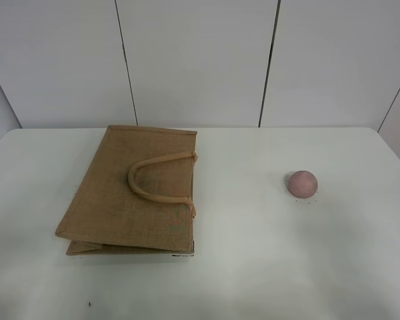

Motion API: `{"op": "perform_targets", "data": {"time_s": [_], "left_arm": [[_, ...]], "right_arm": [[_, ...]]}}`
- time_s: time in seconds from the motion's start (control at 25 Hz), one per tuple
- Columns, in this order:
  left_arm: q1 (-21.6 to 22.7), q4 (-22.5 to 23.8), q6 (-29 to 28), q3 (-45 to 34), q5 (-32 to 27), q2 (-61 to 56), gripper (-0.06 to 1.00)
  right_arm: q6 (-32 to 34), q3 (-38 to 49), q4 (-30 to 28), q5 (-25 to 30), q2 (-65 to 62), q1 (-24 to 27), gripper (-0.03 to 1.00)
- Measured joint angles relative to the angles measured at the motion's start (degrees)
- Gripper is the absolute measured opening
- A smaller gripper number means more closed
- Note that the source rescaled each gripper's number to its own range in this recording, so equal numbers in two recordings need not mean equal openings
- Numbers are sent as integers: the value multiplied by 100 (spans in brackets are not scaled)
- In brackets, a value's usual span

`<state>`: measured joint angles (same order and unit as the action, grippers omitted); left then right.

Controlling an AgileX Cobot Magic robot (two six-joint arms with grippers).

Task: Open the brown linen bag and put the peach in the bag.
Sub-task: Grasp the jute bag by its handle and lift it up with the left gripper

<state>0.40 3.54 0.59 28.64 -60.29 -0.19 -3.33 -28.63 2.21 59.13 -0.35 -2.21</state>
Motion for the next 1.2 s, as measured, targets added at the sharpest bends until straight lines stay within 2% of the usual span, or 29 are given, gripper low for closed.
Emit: {"op": "perform_targets", "data": {"time_s": [0.48,0.64,0.8,1.2], "left_arm": [[0,12,0,7,0,0,86],[0,24,0,416,0,500,86],[0,24,0,1168,6,2004,86],[0,24,0,3356,187,6789,86]], "right_arm": [[0,0,0,0,0,0,100],[0,0,0,0,0,0,100],[0,0,0,0,0,0,100],[0,0,0,0,0,0,100]]}}
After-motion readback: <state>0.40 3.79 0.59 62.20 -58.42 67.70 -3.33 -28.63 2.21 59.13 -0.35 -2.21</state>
